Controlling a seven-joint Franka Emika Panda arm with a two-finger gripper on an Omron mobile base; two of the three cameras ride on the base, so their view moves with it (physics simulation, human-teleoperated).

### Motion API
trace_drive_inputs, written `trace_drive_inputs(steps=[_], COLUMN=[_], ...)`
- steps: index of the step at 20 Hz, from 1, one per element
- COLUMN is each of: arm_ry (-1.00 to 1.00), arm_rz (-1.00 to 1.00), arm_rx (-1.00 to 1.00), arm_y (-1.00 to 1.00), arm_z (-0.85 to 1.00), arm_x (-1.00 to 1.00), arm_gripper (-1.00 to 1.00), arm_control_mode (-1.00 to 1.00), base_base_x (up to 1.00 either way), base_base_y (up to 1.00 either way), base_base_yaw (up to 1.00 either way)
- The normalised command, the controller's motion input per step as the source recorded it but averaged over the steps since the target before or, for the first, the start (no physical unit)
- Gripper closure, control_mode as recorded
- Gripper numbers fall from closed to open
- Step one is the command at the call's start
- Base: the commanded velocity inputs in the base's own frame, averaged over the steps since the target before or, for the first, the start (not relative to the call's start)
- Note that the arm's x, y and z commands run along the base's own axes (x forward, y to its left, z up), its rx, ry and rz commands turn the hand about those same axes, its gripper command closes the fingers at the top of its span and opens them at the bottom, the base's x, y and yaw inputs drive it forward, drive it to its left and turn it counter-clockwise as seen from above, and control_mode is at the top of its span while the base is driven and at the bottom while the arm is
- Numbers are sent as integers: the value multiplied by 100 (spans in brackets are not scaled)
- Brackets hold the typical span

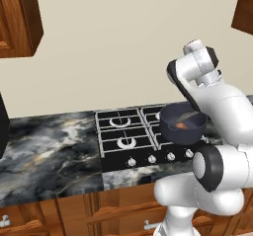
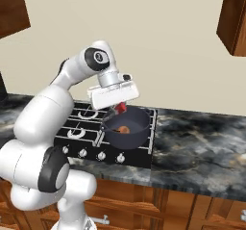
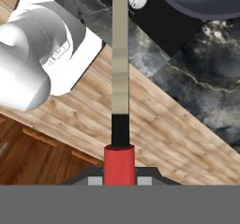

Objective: Put the sweet potato and onion in the pot. Retrieve the spatula and lightly stir the vegetables in the pot.

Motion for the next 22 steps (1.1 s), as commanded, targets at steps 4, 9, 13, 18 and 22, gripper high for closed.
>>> trace_drive_inputs(steps=[4, 9, 13, 18, 22], arm_ry=[1, 0, 0, 1, 0], arm_rz=[2, 1, 0, 0, 0], arm_rx=[0, 0, 0, -1, -2], arm_y=[-19, -29, -39, -13, 0], arm_z=[-33, -23, -2, -31, -38], arm_x=[11, 32, 22, 34, 38], arm_gripper=[100, 100, 100, 100, 100], arm_control_mode=[-100, -100, -100, -100, -100], base_base_x=[0, 0, 0, 0, 0], base_base_y=[0, 0, 0, 0, 0], base_base_yaw=[0, 0, 0, 0, 0])
